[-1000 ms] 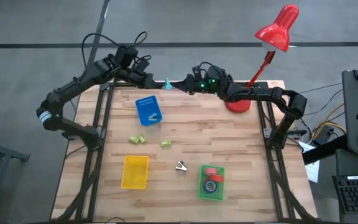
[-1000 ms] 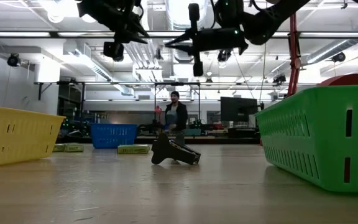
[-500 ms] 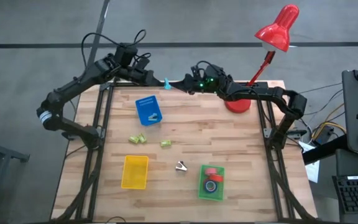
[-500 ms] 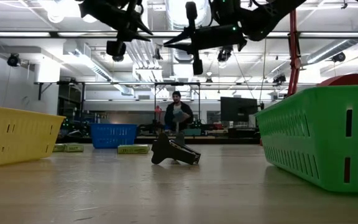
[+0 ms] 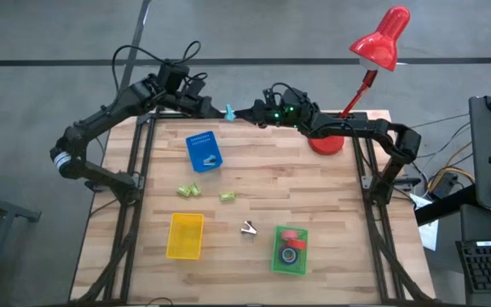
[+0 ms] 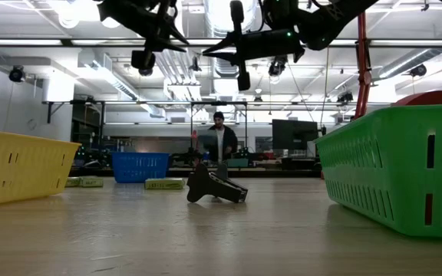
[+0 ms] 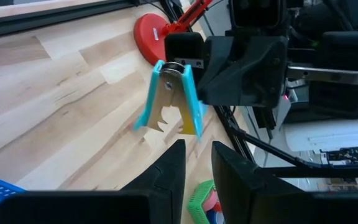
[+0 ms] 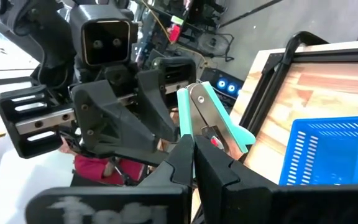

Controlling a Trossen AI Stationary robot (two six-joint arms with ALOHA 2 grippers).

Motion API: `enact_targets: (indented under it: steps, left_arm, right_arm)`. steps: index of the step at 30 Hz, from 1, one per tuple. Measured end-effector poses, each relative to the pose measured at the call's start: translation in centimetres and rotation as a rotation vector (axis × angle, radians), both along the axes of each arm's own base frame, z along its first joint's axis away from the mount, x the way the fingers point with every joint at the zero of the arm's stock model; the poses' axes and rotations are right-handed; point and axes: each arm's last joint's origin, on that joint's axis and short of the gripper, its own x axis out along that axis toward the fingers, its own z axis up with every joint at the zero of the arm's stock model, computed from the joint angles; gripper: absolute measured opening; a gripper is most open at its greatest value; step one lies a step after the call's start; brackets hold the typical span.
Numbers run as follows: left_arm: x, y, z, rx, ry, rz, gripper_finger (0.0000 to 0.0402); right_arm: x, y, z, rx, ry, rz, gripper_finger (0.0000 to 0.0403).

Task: Pick and place Stapler, Stapler remover, tape
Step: Put the blue staple remover into the blue bin

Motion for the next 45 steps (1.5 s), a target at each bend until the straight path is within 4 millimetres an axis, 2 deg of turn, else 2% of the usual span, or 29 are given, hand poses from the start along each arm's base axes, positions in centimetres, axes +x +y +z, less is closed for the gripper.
enact_targets:
  steps: [15, 24, 36, 40, 45]
  left_arm:
    - [0.6, -0.2, 0.0, 0.011, 0.003, 0.036, 0.0081]
    - [1.9, -0.5, -0.6, -0.003, 0.008, 0.016, 0.0081]
    - [2.0, -0.3, -0.4, 0.038, -0.008, 0.032, 0.0080]
    - [2.0, -0.3, -0.4, 0.043, -0.008, 0.026, 0.0063]
    - [2.0, -0.3, -0.4, 0.060, -0.008, 0.011, 0.0022]
  right_arm:
    - [0.1, 0.1, 0.2, 0.003, -0.016, -0.001, 0.0008]
    - [0.1, 0.1, 0.2, 0.002, -0.018, 0.000, 0.0008]
    - [0.2, 0.4, 0.2, 0.001, -0.020, 0.009, 0.0008]
    - [0.2, 0.4, 0.2, 0.001, -0.021, 0.009, 0.0008]
    - [0.2, 0.4, 0.3, -0.003, -0.029, 0.009, 0.0008]
